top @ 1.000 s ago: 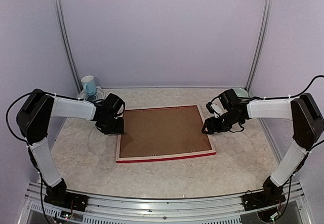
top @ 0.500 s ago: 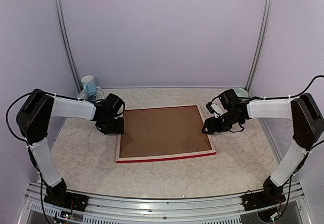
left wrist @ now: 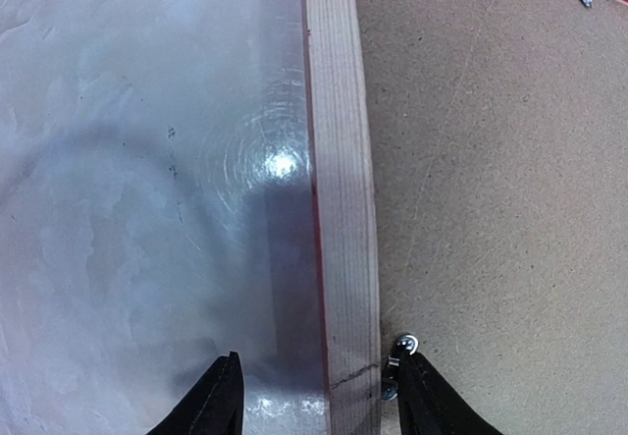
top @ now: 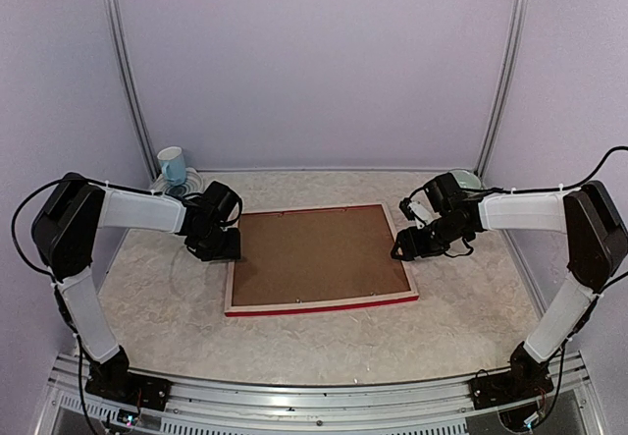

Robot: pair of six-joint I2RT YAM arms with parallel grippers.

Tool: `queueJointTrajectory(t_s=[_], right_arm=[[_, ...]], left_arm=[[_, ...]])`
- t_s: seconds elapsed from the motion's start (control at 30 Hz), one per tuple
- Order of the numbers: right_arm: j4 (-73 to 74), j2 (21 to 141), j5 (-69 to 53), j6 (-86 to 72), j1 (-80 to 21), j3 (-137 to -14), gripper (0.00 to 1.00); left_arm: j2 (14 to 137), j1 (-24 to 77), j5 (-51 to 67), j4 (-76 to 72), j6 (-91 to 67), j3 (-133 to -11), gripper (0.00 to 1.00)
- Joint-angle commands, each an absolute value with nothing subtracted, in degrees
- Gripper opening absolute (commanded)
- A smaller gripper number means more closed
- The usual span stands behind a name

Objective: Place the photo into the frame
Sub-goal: Press the fastener onto the backboard.

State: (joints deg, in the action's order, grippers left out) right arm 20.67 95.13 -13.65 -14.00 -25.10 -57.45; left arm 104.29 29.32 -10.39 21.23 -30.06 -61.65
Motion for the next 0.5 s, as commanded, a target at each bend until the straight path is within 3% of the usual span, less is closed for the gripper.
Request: queueJointTrajectory(t_s=[0.0, 0.47], right_arm=[[20.21, 94.69, -13.1, -13.53, -25.49, -56.95, 0.67], [20.24, 94.92, -13.12, -13.43, -25.49, -57.08, 0.67]], left_arm=[[103.93, 29.18, -9.28, 23.96, -29.09, -60.72, 0.54], [103.62, 28.92, -9.37, 23.74, -29.26, -60.56, 0.53]])
